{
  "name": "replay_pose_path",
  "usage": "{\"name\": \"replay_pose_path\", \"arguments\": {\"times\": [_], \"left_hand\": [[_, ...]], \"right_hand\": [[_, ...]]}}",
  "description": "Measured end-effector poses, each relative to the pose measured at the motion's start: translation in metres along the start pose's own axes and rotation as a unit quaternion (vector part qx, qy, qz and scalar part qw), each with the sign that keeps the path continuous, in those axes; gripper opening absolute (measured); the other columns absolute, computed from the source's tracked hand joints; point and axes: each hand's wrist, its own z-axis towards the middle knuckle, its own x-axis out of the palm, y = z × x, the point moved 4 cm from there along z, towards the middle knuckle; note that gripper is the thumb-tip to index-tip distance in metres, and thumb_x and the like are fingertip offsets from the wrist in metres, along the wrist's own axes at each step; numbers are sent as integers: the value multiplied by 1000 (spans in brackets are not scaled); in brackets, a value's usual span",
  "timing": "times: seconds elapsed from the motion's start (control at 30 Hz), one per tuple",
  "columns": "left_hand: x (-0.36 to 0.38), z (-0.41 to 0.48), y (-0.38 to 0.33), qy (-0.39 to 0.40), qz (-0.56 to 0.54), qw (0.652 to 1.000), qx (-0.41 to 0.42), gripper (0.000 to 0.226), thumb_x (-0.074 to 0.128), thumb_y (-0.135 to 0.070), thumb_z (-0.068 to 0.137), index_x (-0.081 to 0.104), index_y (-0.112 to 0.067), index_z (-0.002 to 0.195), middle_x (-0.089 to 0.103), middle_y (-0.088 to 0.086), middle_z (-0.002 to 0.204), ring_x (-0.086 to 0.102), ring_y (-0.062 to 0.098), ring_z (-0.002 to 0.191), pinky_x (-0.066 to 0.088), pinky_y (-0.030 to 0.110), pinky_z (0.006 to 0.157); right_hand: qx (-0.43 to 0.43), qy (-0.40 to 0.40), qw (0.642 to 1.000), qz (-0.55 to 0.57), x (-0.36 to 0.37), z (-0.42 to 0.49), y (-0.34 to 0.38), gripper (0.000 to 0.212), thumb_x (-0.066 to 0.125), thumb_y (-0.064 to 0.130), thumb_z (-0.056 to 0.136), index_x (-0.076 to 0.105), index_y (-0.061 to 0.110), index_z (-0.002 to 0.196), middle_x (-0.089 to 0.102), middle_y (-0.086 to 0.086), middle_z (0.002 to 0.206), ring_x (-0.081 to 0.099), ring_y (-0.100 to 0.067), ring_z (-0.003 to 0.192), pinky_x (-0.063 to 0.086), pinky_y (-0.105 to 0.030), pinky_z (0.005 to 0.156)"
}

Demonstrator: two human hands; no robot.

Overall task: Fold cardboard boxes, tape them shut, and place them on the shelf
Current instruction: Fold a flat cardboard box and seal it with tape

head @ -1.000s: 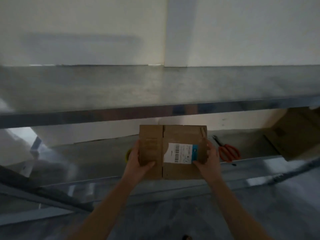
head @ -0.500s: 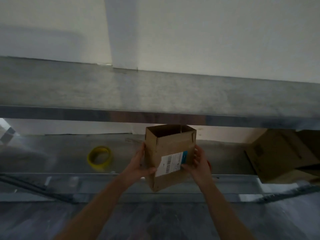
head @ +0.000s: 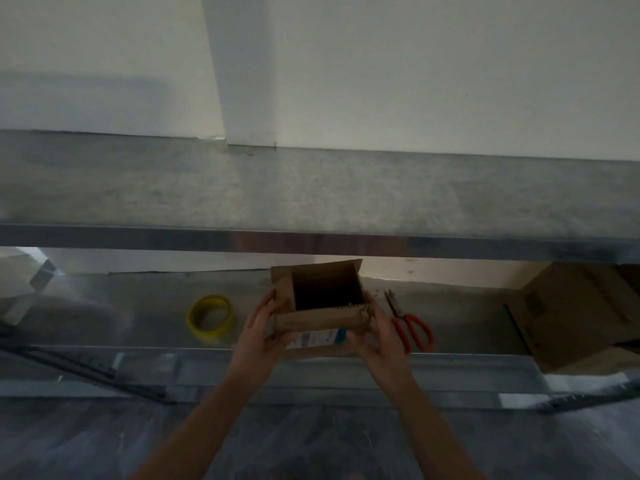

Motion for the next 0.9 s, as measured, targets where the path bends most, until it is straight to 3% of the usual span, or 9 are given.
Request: {"name": "replay_pose_path", "arguments": {"times": [0.2,0.33,0.4,0.47,0.53,0.6,0.73,0.8,0.9], "left_hand": [[2,5,-3,25,-26,999,-17,52,66,-15,89,47,-23,137,31,-17,148,47,-9,120,52,27,94],[-4,20,-1,5,-18,1000,-19,40,72,-33,83,58,-37,120,44,-16,136,53,8,119,56,37,89],[-7,27,2,5,-37,998,-53,63,79,-30,77,44,-51,125,43,-11,135,53,15,117,59,38,80],[-10,37,3,25,-34,996,-77,94,83,-26,72,23,-56,137,32,-12,141,46,13,121,56,40,85],[-9,47,-2,81,-22,994,-75,106,84,-20,71,14,-52,144,26,-15,143,38,11,126,50,39,95],[-6,52,-8,131,-42,988,-69,98,82,-15,73,21,-46,144,32,-13,144,40,9,129,49,34,98],[0,44,-3,132,-33,990,-36,57,81,-44,69,52,-42,118,41,-18,138,47,4,126,50,35,99],[2,38,3,92,-6,995,-30,46,79,-38,74,59,-37,115,36,-26,140,45,-2,125,44,31,105],[2,35,6,72,6,997,-34,49,76,-26,78,59,-33,124,34,-22,145,40,2,131,42,22,104]], "right_hand": [[4,-7,999,-51,-3,15,-11,54,60,69,82,59,35,123,58,5,128,54,-13,123,50,-46,101],[28,-52,997,-48,-8,24,-2,57,60,74,74,65,29,108,65,7,113,60,-12,111,53,-37,94],[43,-62,997,-27,-11,26,2,51,72,54,79,54,30,119,61,8,116,60,-11,108,55,-38,91],[78,-44,996,8,-13,30,3,70,79,31,80,34,37,134,53,7,121,58,-13,110,56,-35,88],[96,4,995,4,-19,38,1,101,84,36,73,16,49,146,41,8,135,49,-19,124,54,-45,93],[89,59,994,-16,-26,44,0,111,85,50,64,9,63,145,32,16,146,41,-19,133,52,-53,97],[55,83,993,-71,-33,42,-1,72,76,58,69,40,60,130,39,17,142,43,-17,131,51,-52,97],[41,76,990,-108,-32,38,-1,51,70,58,76,48,61,122,39,14,144,45,-14,129,48,-48,103],[56,72,989,-114,-32,35,4,45,69,41,87,51,55,126,38,9,150,45,-10,129,44,-40,108]]}}
